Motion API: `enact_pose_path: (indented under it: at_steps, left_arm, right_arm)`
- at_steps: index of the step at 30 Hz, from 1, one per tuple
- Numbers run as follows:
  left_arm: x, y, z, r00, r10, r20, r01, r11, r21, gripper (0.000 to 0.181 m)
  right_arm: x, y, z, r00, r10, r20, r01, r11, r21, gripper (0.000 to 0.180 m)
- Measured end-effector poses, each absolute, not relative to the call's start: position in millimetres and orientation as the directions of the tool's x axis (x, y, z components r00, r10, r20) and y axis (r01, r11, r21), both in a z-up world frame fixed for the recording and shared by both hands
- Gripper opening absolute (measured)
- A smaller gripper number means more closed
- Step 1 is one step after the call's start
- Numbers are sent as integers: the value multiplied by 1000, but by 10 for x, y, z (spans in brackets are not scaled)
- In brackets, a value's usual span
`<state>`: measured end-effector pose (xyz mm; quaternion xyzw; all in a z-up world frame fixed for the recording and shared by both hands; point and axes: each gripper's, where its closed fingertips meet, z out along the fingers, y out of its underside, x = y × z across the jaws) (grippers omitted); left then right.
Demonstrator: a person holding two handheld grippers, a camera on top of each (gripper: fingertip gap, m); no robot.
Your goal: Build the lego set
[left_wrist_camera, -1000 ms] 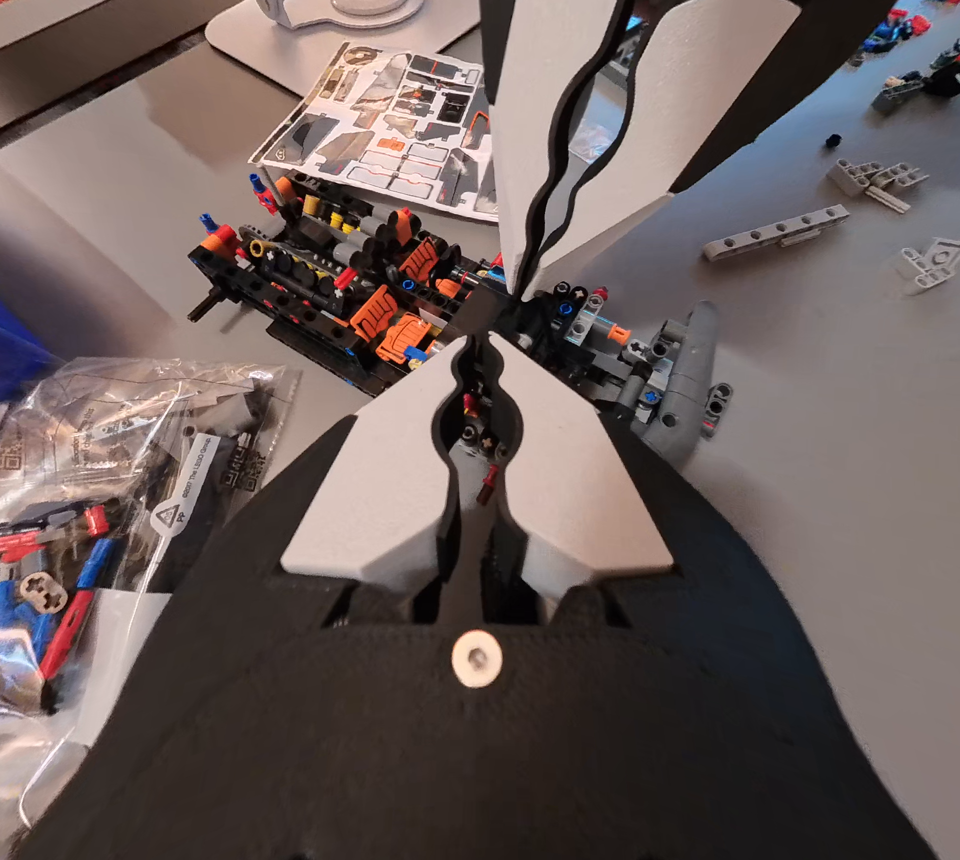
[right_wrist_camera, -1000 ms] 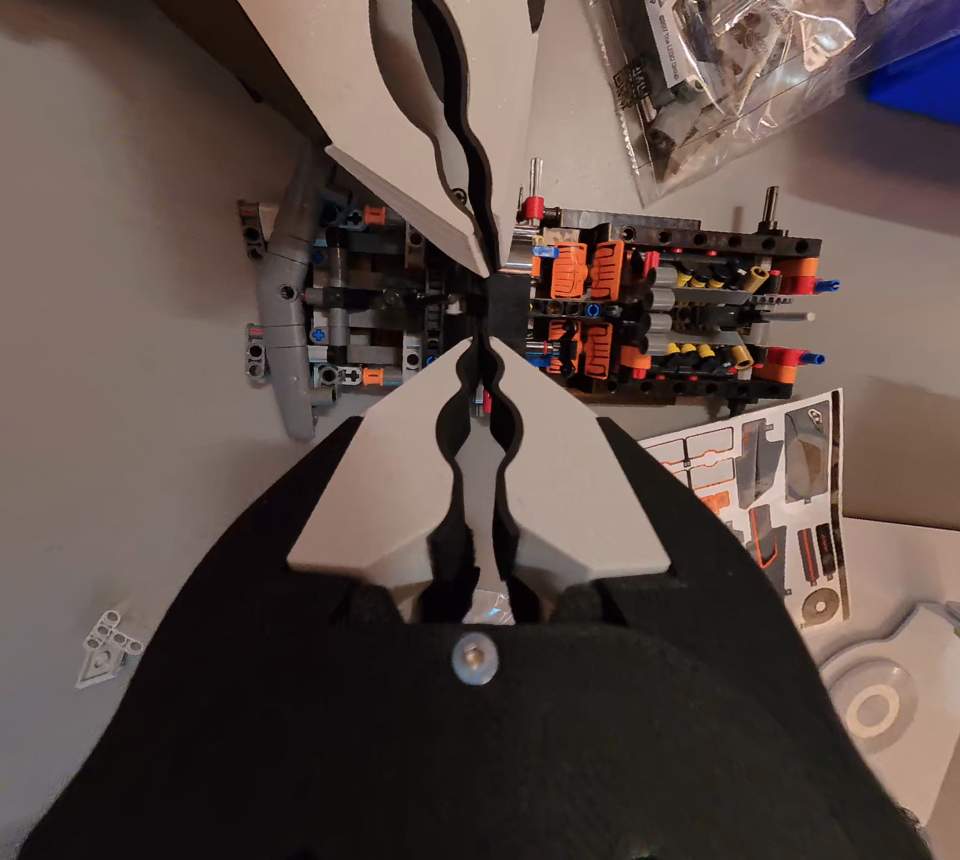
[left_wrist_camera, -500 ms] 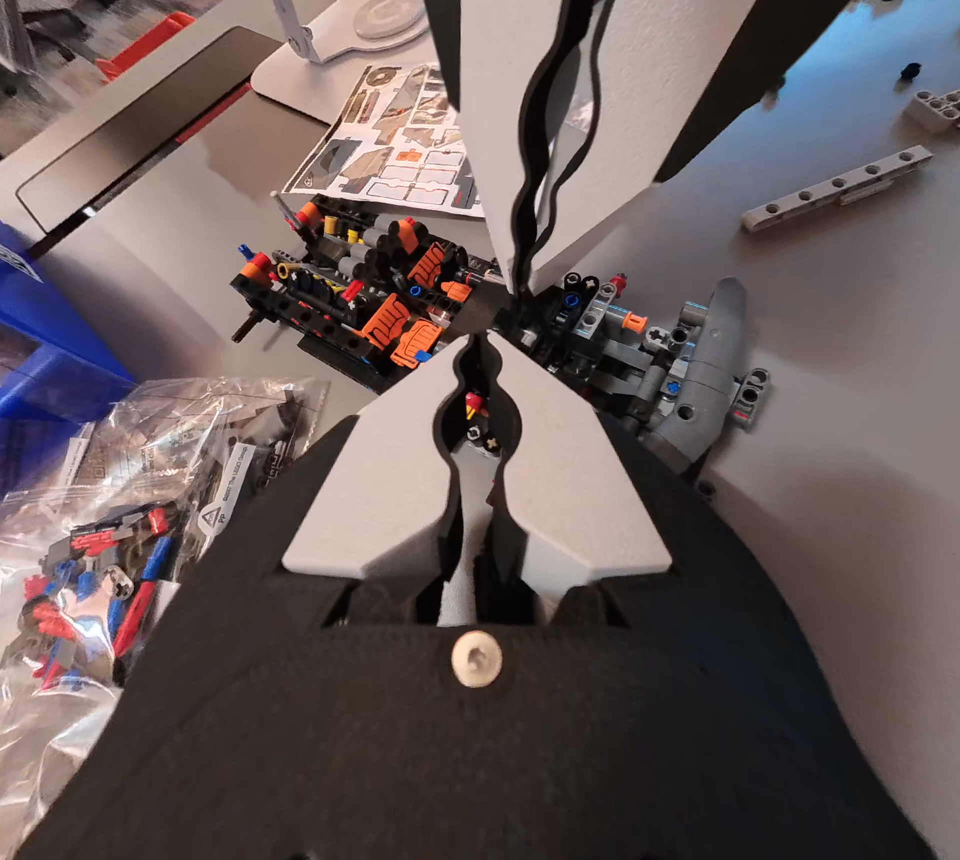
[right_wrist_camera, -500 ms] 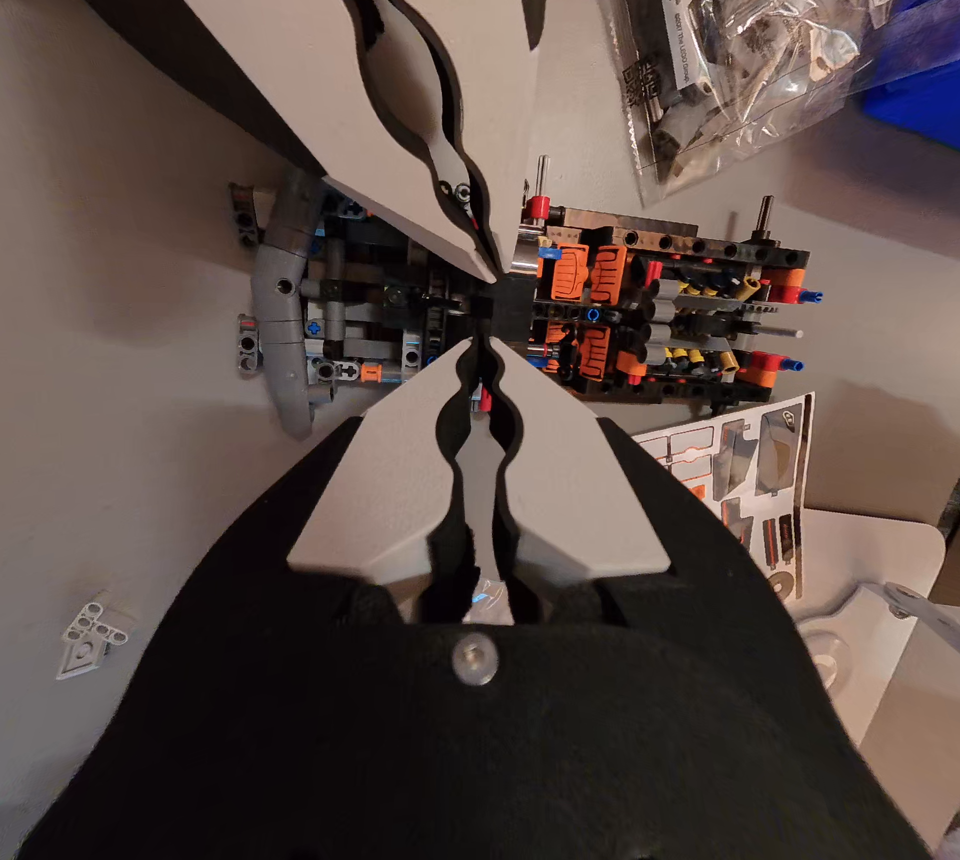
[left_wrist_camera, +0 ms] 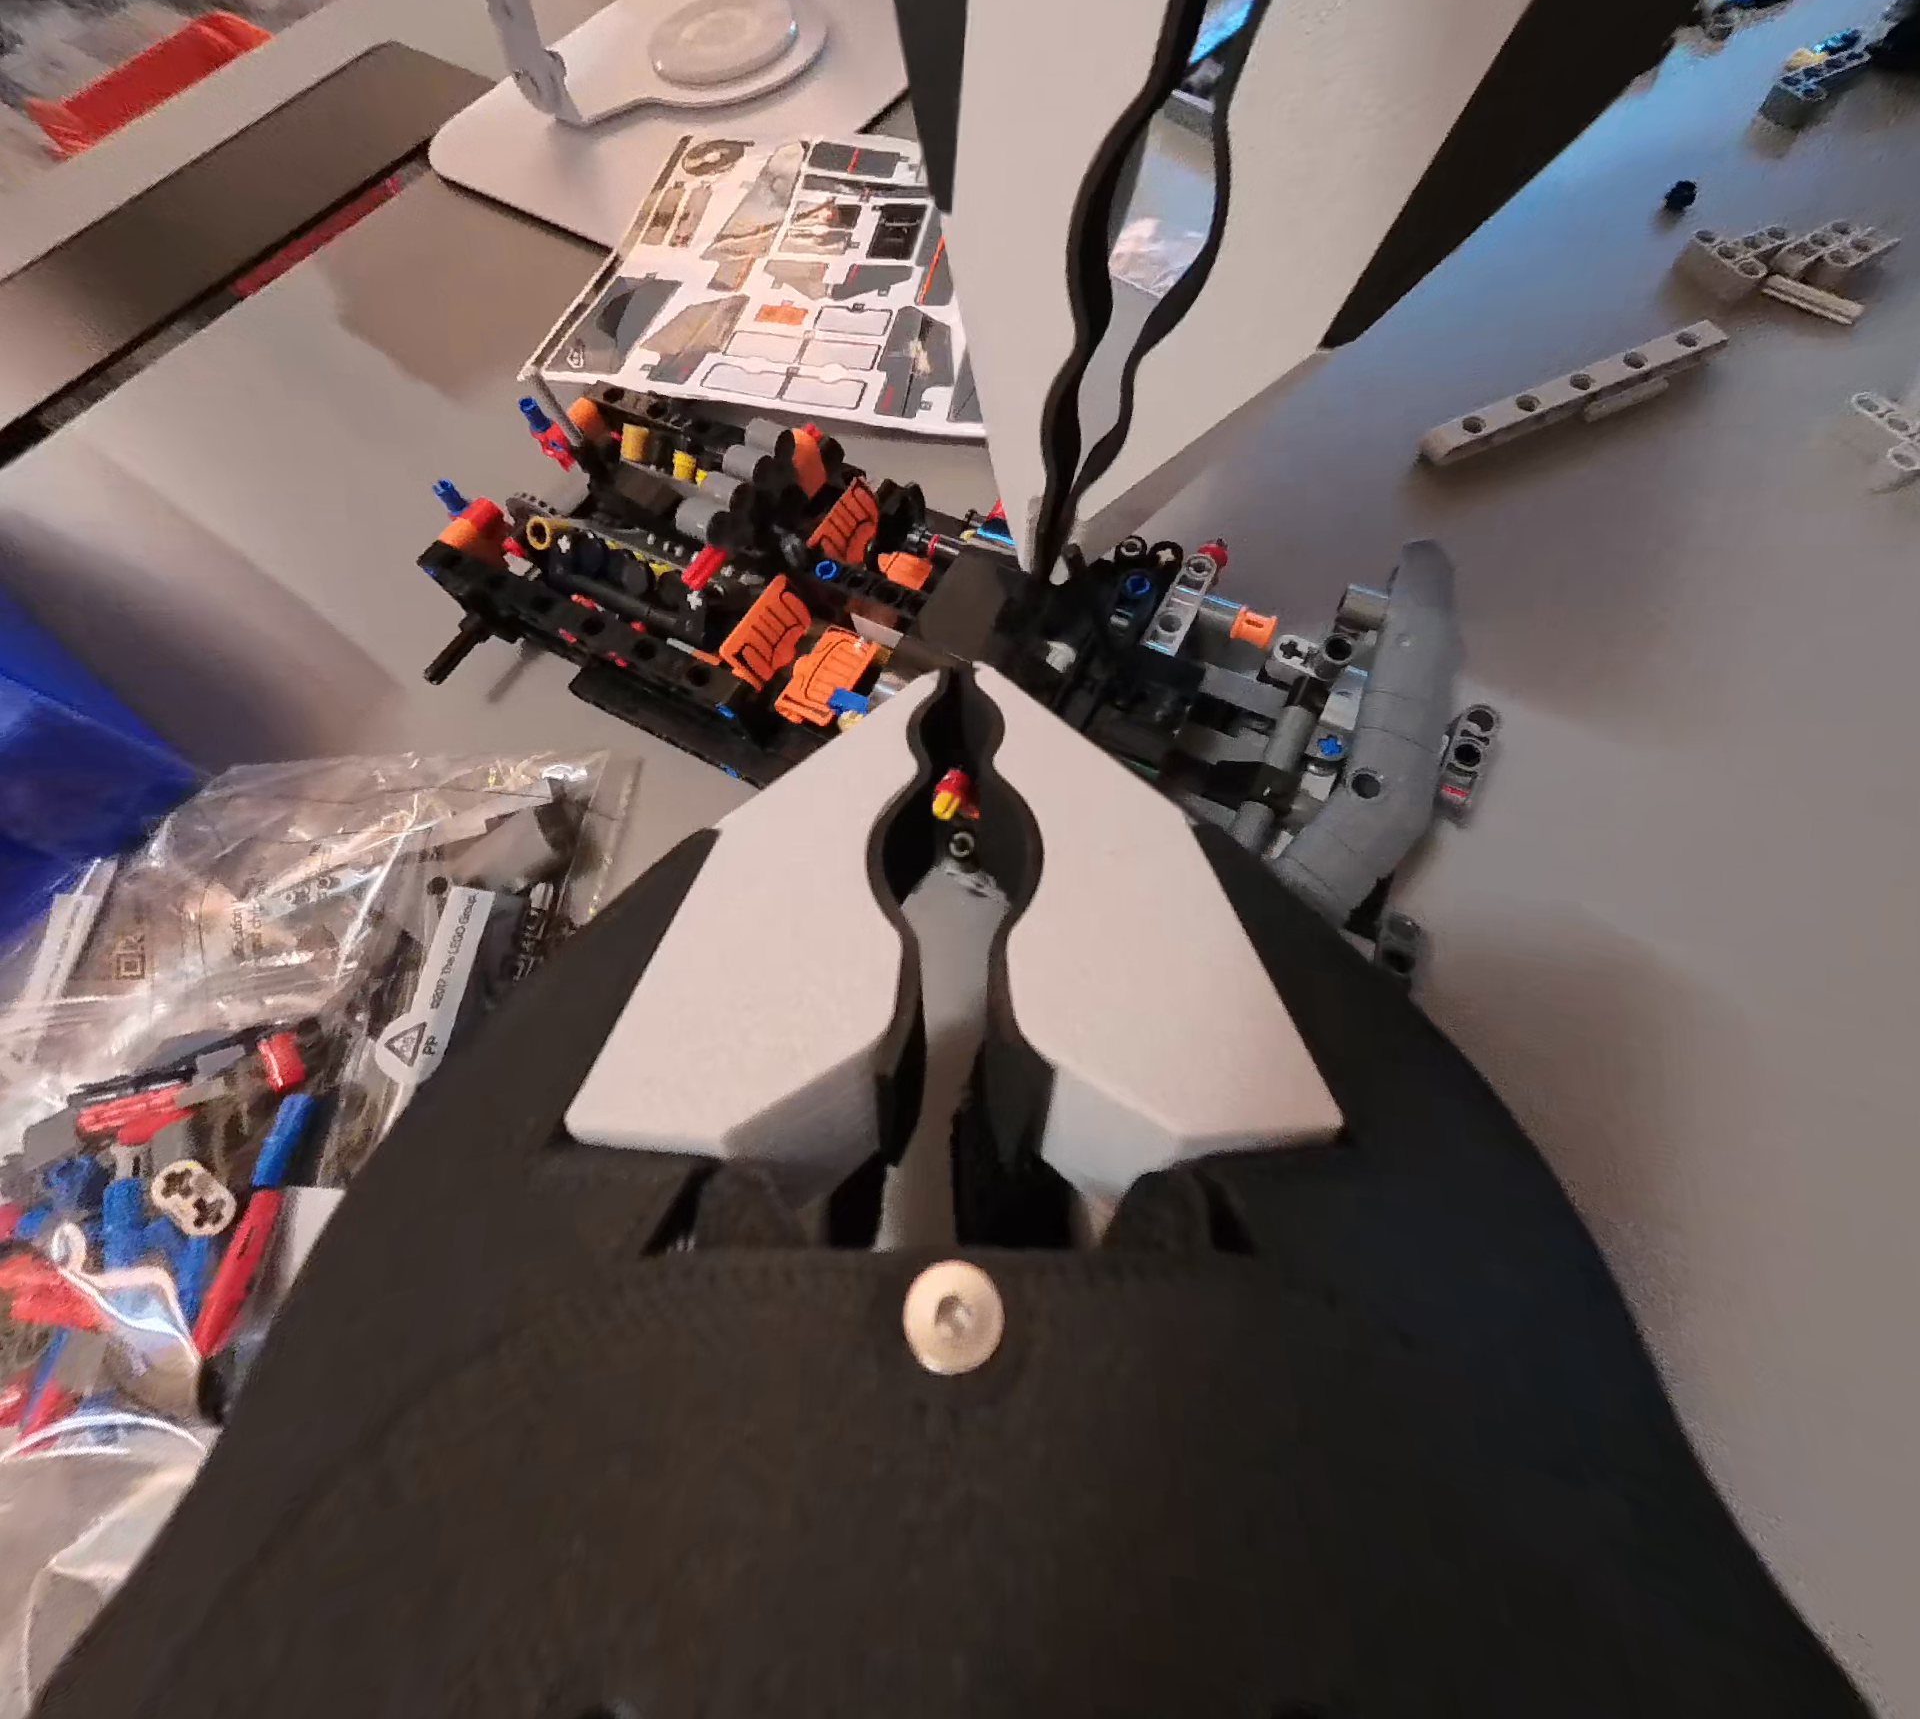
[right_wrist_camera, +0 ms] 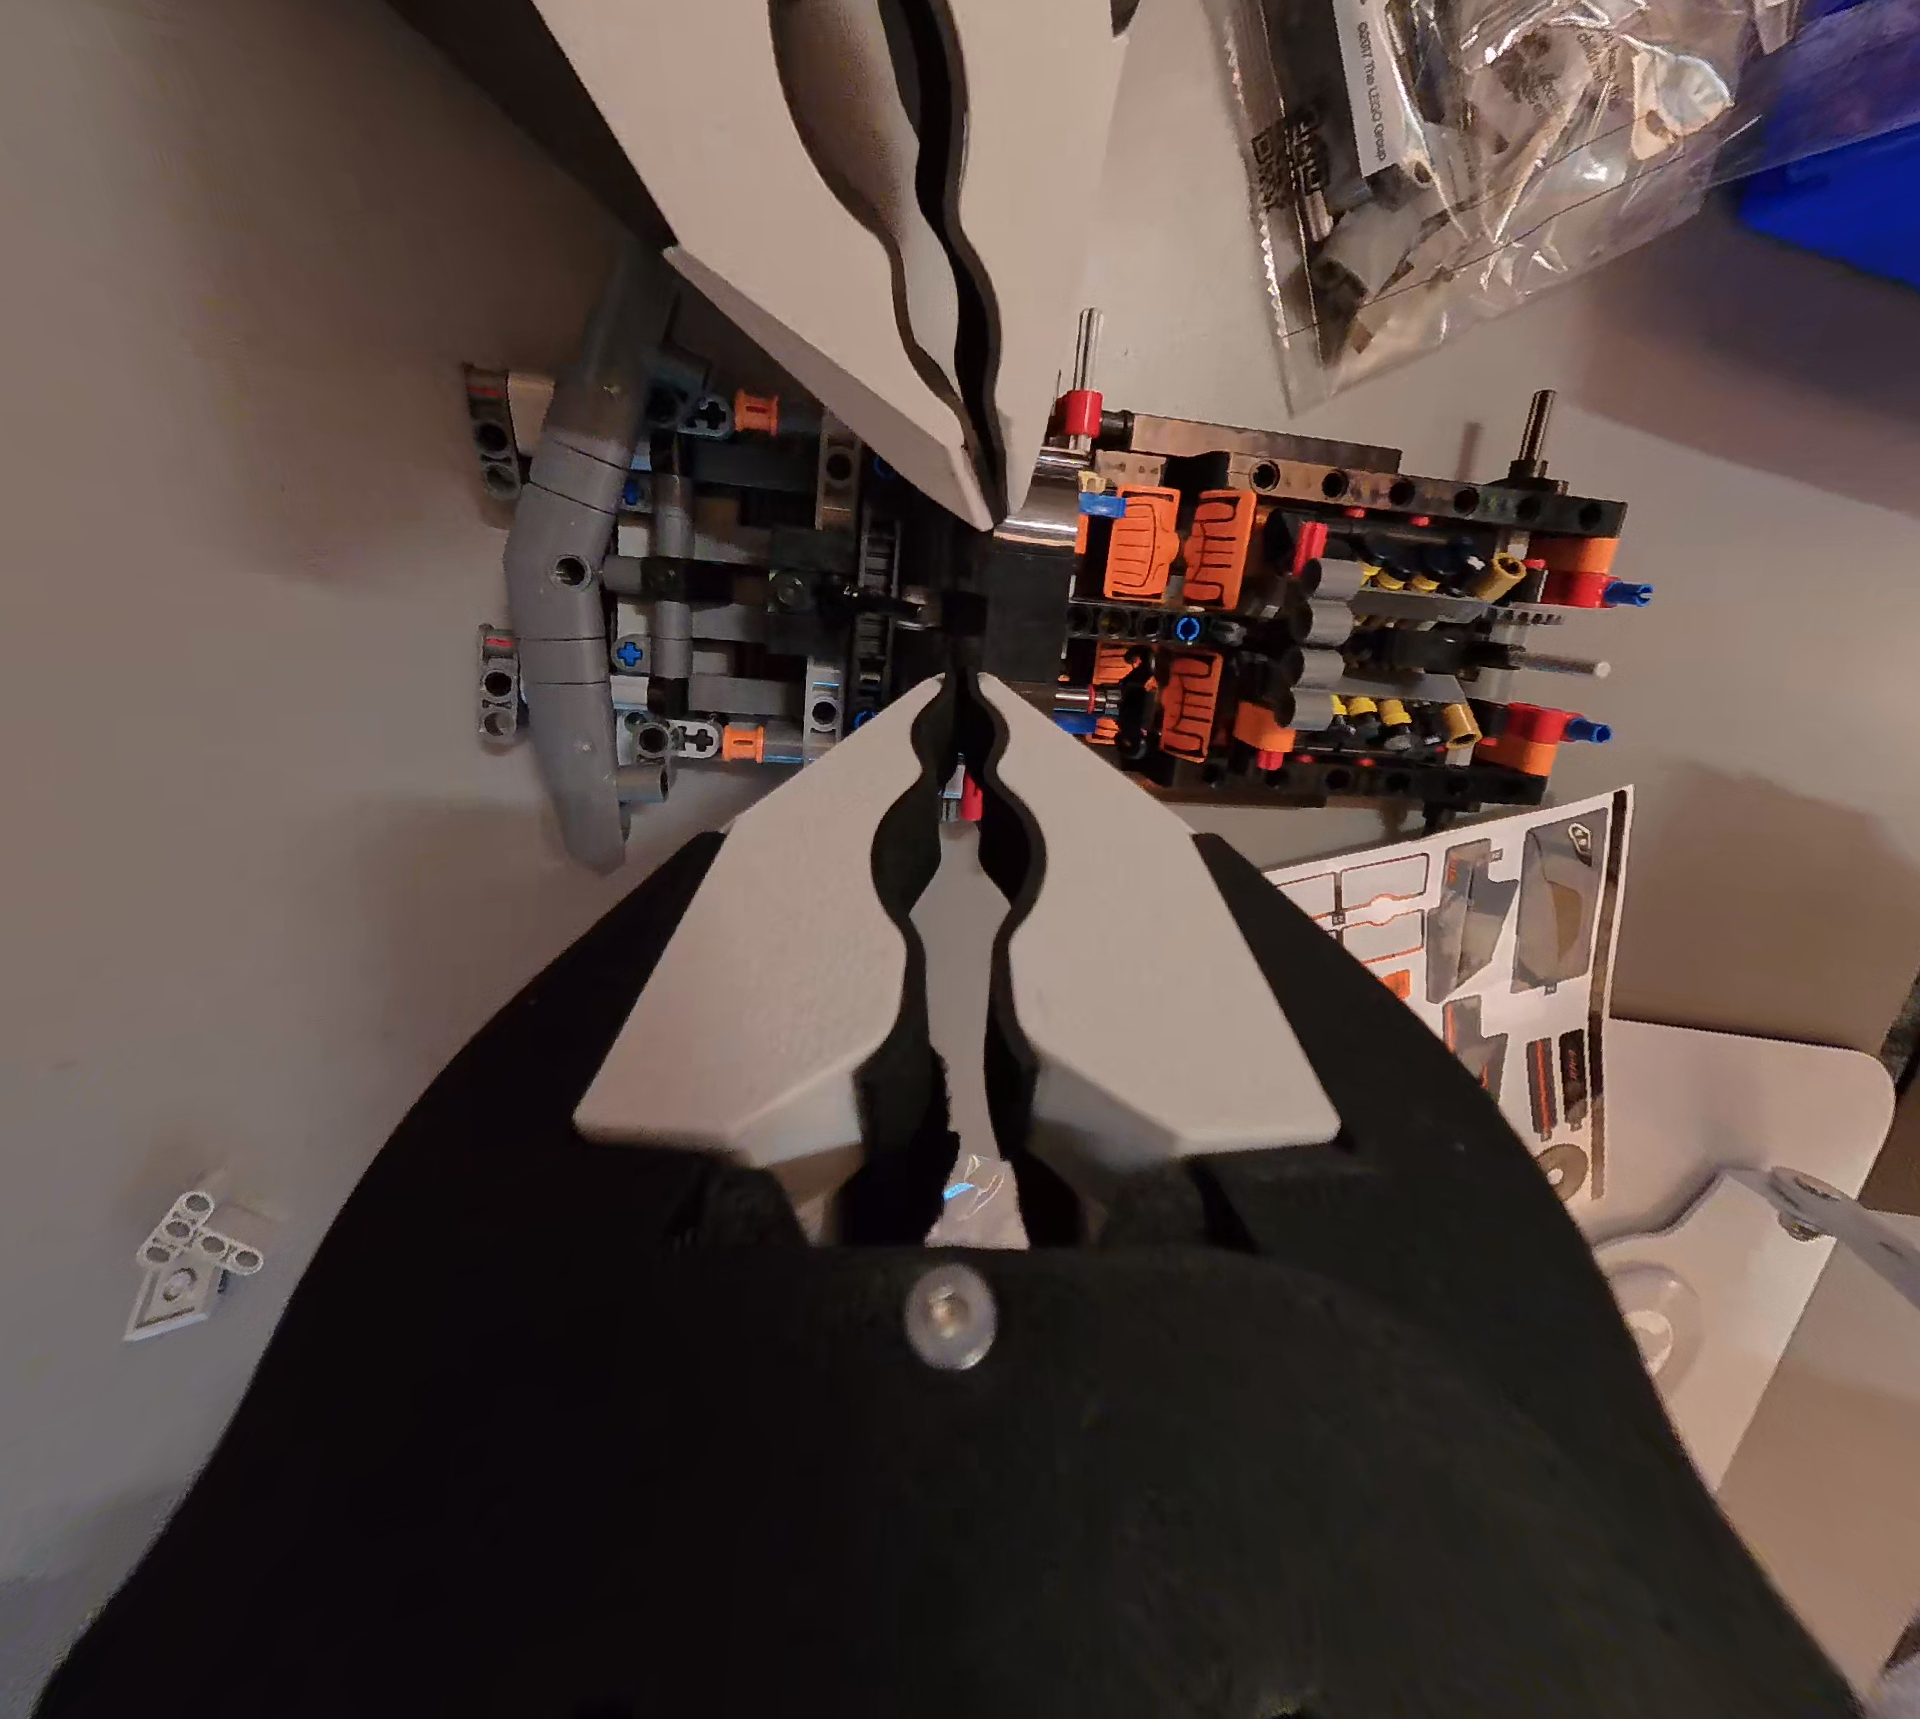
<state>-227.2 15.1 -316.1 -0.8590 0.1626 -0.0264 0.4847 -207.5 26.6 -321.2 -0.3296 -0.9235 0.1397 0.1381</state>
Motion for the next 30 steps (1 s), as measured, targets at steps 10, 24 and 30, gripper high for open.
enact_pose_path:
  at_steps: [10, 24, 30]
  left_arm:
    - [-2281, 125, -3199, 936, -282, -211, -326, -469, -821, 0]
    - [-2265, 135, -3120, 944, -271, -190, -300, -459, -836, 0]
    - [-2362, 99, -3012, 953, -275, -128, -238, -415, -878, 0]
  right_arm:
    - [-2083, 252, -3211, -751, 637, 171, 574, 759, -306, 0]
    - [-2088, 268, -3165, -688, 704, 178, 603, 690, -401, 0]
    - [-2091, 329, -3121, -664, 731, 157, 613, 653, -446, 0]
